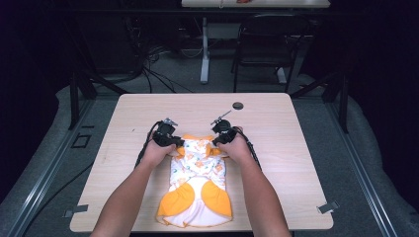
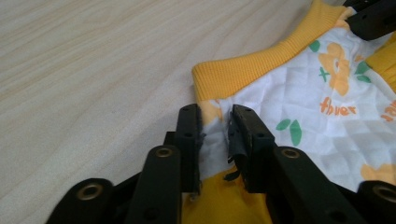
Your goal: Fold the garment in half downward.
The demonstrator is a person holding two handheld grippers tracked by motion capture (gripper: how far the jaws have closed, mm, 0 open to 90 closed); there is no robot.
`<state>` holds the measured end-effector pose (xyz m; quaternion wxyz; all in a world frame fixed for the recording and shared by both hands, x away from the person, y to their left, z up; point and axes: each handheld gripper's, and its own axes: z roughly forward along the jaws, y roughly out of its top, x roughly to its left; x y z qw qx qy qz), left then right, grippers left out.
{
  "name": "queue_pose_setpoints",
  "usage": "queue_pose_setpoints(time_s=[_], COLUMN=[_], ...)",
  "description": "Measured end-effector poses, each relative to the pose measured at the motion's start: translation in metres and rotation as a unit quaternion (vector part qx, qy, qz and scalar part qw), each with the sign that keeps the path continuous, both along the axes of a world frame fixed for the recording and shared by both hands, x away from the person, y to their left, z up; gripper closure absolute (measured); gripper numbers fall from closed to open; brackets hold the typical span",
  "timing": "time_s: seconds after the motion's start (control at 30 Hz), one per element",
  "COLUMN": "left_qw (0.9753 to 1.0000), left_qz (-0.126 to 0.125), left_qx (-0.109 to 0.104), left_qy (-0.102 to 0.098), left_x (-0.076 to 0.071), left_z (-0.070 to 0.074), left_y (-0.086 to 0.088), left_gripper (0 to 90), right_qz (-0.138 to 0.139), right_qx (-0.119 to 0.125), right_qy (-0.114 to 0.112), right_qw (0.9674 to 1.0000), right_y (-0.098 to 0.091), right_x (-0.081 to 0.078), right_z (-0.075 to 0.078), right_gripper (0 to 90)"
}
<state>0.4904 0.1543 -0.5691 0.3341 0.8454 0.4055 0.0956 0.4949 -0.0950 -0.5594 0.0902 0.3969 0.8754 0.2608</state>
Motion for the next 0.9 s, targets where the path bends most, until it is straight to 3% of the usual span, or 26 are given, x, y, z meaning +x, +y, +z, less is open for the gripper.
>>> queue_pose_setpoints(time_s=[0.13, 0.33, 0.7, 0.9], left_qw=[0.9999, 1.0000, 0.9999, 0.9997], left_qz=[0.001, -0.005, -0.010, -0.010], left_qx=[-0.014, -0.001, 0.001, -0.005], left_qy=[0.005, 0.001, -0.007, -0.021], left_x=[0.001, 0.000, -0.004, -0.007], left_z=[0.004, 0.009, 0.020, 0.031], left_y=[0.002, 0.000, 0.003, 0.005], left_gripper=[82.0, 87.5, 88.7, 88.7], right_qz=[0.005, 0.013, 0.036, 0.048], right_qx=[0.005, 0.018, 0.030, 0.027], right_qy=[0.006, 0.000, -0.018, -0.029], right_qw=[1.0000, 0.9997, 0.9988, 0.9980], right_y=[-0.001, -0.004, -0.007, -0.008], right_x=[0.000, -0.001, -0.009, -0.010], right_z=[0.003, 0.009, 0.023, 0.035], right_gripper=[84.3, 85.1, 85.6, 85.8])
